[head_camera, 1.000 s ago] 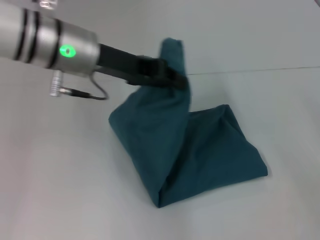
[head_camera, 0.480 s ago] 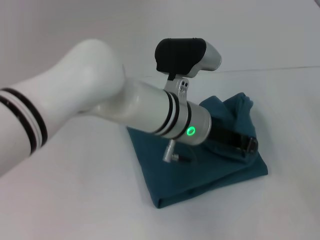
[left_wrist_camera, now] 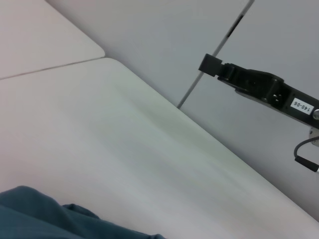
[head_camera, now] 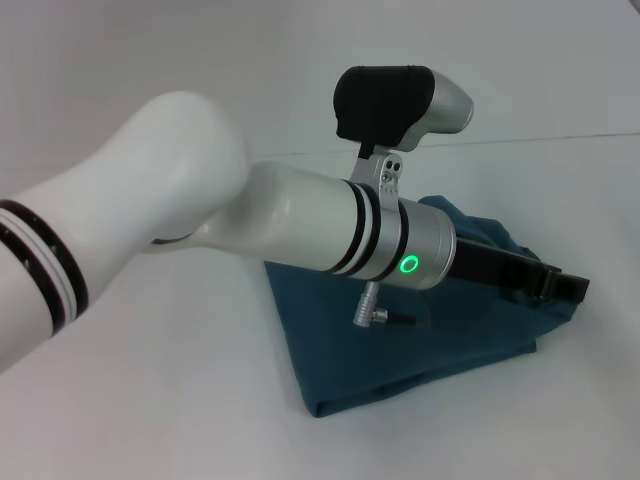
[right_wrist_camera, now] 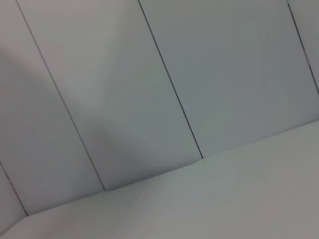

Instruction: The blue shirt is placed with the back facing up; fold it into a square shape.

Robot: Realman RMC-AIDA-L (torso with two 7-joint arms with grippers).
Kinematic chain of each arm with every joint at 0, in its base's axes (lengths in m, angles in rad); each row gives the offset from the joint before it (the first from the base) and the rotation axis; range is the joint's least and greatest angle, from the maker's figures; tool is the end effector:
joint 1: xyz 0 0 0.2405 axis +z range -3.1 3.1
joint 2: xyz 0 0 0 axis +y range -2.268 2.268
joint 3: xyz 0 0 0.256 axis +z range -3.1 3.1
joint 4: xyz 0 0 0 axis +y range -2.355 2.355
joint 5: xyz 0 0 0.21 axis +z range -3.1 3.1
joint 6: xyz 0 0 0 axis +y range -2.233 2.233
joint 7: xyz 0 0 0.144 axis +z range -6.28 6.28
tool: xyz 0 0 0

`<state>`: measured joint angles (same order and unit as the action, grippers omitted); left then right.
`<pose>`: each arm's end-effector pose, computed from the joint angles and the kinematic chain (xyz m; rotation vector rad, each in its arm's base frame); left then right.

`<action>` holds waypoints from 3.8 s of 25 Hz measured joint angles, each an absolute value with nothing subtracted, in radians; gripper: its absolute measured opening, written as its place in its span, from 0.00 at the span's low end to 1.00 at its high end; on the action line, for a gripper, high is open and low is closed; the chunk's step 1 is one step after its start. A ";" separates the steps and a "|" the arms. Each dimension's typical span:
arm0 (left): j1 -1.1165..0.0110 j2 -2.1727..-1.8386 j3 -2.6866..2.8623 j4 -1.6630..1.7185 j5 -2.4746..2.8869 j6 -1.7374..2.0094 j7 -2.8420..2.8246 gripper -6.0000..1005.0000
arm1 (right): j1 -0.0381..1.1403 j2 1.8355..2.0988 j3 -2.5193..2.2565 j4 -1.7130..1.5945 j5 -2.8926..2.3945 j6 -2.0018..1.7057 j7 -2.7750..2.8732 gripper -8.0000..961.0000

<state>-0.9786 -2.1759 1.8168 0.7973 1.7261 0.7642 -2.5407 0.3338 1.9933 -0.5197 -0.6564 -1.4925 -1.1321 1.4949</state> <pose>-0.0242 0.3646 -0.1575 -2.8335 -1.0336 -0.3759 0.3685 0.3384 0.1285 -1.6938 0.9724 0.8864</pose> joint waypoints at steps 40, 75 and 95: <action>-0.484 -2.134 0.706 0.879 2.120 1.816 -1.691 0.96 | 0.868 2.098 -1.118 -1.330 -2.880 -1.614 2.742 0.64; -0.488 -2.142 0.746 0.864 2.126 1.771 -1.667 0.95 | 0.913 2.091 -1.258 -0.937 -2.930 -1.251 2.832 0.41; -0.485 -2.151 0.749 0.852 2.140 1.756 -1.663 0.95 | 0.843 2.091 -1.141 -1.025 -2.907 -1.182 2.830 0.02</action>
